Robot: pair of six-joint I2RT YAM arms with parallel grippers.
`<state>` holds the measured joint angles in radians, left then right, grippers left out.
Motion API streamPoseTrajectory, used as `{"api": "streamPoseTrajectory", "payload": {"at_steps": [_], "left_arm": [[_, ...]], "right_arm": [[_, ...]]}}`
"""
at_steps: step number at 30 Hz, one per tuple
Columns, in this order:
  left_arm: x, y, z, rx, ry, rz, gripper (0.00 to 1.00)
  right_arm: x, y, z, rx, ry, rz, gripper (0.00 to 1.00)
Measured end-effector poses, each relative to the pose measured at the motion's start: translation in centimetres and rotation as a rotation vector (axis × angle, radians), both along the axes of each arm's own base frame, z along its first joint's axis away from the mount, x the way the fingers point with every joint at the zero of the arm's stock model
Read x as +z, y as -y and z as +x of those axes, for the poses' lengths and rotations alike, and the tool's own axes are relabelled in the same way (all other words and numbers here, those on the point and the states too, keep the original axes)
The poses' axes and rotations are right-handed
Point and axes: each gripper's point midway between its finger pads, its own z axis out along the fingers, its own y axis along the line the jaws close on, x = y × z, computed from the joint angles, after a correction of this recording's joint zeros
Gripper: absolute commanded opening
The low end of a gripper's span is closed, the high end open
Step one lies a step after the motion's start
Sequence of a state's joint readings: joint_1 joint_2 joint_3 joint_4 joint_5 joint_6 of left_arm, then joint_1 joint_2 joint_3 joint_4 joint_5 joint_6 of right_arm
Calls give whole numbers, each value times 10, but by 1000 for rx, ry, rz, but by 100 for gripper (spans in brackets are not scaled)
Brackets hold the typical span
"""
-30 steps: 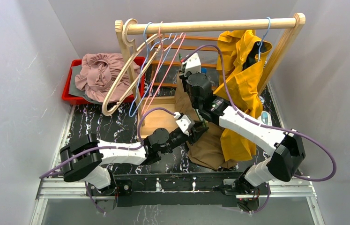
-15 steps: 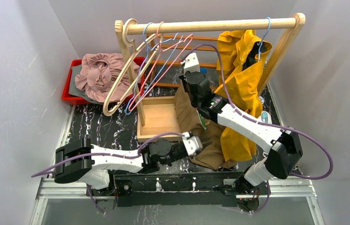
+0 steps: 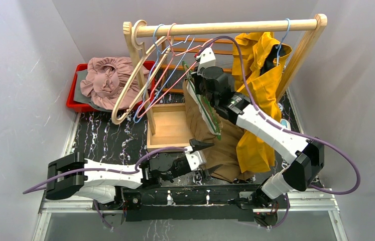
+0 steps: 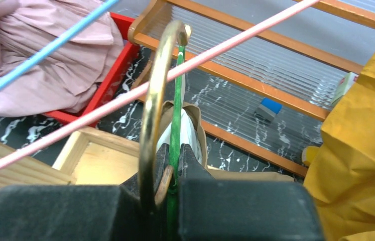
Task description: Remove the skirt from the hanger
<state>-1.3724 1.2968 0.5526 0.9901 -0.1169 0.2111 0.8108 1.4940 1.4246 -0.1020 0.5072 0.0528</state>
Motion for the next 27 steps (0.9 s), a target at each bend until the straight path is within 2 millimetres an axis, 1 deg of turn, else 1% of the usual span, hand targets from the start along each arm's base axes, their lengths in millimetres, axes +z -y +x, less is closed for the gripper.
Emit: {"api": "streamPoseTrajectory", "payload": {"at_steps": [2, 3, 5, 7, 10, 13, 15, 20, 23, 25, 27], "left_arm": [[-3, -9, 3, 26, -26, 4, 91], [-4, -14, 4, 39, -38, 5, 92], [-5, -25, 6, 67, -64, 2, 93], [-5, -33, 7, 85, -87, -1, 93], [-1, -37, 8, 97, -96, -4, 89], [2, -34, 10, 99, -83, 16, 83], [8, -26, 12, 100, -62, 29, 77], [22, -5, 22, 95, -30, 37, 76], [25, 3, 35, 110, -35, 37, 74], [23, 6, 41, 116, -40, 42, 70], [19, 9, 46, 117, -47, 49, 62]], "right_arm": [[7, -1, -1, 25, -22, 26, 0], [8, -1, -2, 33, -32, 33, 0], [9, 0, -5, 51, -56, 47, 0], [5, 2, -9, 61, -86, 51, 0], [1, 0, -15, 83, -117, 52, 0], [-5, -2, -19, 98, -147, 56, 0], [-7, -3, -22, 107, -160, 54, 0], [-4, -6, -25, 123, -173, 69, 0], [-4, -7, -26, 130, -179, 72, 0], [-4, -8, -26, 134, -183, 72, 0], [-5, -8, -26, 137, -187, 69, 0]]}}
